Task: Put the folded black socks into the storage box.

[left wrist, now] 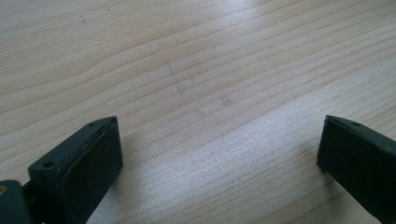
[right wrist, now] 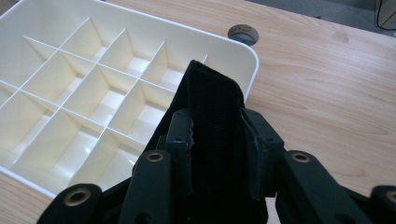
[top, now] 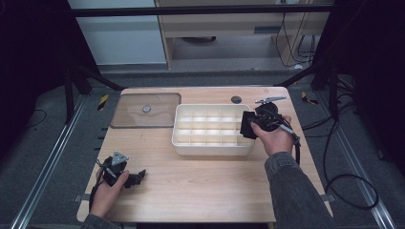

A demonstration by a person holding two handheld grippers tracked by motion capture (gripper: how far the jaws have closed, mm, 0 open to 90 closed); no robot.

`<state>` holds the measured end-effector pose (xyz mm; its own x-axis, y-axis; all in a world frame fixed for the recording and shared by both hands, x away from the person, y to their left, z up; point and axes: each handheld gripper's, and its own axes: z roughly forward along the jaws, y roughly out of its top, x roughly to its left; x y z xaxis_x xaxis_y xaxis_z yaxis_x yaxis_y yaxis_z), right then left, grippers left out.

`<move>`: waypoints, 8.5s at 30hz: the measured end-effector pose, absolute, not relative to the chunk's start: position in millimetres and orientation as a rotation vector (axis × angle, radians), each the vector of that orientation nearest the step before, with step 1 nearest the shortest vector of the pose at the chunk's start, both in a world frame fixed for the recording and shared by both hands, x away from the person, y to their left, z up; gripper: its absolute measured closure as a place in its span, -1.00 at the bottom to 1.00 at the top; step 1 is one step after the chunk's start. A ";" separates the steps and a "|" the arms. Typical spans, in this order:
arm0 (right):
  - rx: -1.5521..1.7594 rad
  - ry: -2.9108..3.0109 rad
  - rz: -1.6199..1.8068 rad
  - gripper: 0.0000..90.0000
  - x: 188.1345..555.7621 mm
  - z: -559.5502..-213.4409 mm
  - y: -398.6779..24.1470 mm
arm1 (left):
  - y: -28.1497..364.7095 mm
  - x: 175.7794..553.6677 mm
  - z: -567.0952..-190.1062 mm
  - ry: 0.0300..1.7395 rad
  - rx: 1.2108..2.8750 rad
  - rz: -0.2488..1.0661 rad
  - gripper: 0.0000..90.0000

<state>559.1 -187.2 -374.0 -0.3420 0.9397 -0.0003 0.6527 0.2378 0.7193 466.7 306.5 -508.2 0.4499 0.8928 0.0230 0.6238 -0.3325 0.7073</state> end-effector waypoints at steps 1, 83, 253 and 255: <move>1.457 2.084 0.881 0.48 559.0 -374.8 -187.2 | 306.4 466.6 -508.1 1.264 2.074 0.551 -1.00; 1.428 2.189 0.685 0.53 559.8 -423.3 -155.4 | 305.3 467.2 -508.3 1.256 2.075 0.547 -1.00; 1.467 2.479 0.649 1.00 590.4 -394.9 -164.0 | 303.9 467.1 -508.0 1.249 2.080 0.544 -1.00; 1.474 2.478 0.644 1.00 590.0 -395.5 -163.8 | 303.8 467.1 -508.2 1.248 2.078 0.544 -1.00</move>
